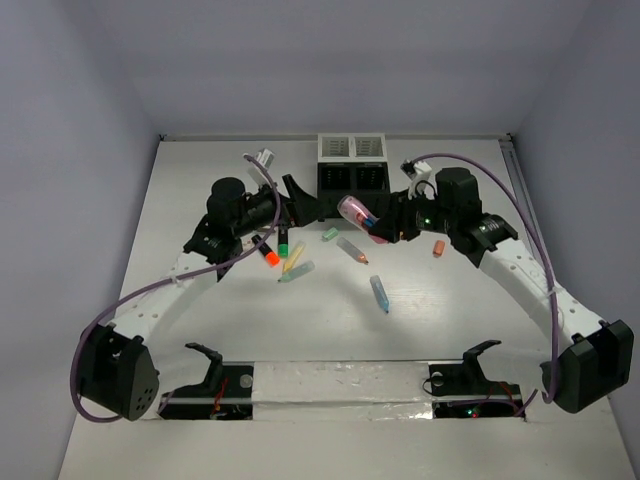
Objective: Sort the stationery into containers
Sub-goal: Pick up the stationery from the center of the board, then place the stationery in the storage box.
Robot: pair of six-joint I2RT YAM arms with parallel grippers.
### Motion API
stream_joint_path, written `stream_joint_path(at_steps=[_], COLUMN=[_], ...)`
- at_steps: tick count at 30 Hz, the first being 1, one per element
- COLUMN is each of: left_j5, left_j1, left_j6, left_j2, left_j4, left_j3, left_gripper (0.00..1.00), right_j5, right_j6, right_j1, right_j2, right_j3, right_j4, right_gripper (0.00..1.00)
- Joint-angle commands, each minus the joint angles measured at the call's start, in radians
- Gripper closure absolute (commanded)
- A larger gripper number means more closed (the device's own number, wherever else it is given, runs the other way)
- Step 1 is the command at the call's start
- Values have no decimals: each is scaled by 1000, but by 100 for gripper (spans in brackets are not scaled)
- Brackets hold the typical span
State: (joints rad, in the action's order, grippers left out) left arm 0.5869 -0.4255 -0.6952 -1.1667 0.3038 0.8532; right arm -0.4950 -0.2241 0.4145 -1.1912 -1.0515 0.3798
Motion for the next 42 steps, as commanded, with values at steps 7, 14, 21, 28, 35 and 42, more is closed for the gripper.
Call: stream_joint_path(at_steps=[7, 14, 21, 28, 35, 42], left_j5=[28, 27, 40, 57, 82, 108], left_j1=[-13, -22, -33, -33, -33, -33], left_j6=[-138, -138, -151, -176, -199, -228], left_j2=[-54, -93, -103, -88, -71, -68], left_j4=[120, 101, 118, 162, 178, 215], left_j3=[20, 37, 26, -3, -16, -28], left_gripper=[13, 14, 20, 49, 62, 82], right_j5=[-131, -131, -146, -171, -134, -105], right_j6=[11, 9, 5, 5, -4, -18], right_j1=[75, 106, 115, 115, 115, 115], right_j2=[-8, -5, -16, -44, -57, -68], right_j3=[-53, -62, -64, -56, -39, -47], right_j4=[-150, -171, -191, -209, -255, -317], right_gripper=[95, 97, 98, 99, 100, 99])
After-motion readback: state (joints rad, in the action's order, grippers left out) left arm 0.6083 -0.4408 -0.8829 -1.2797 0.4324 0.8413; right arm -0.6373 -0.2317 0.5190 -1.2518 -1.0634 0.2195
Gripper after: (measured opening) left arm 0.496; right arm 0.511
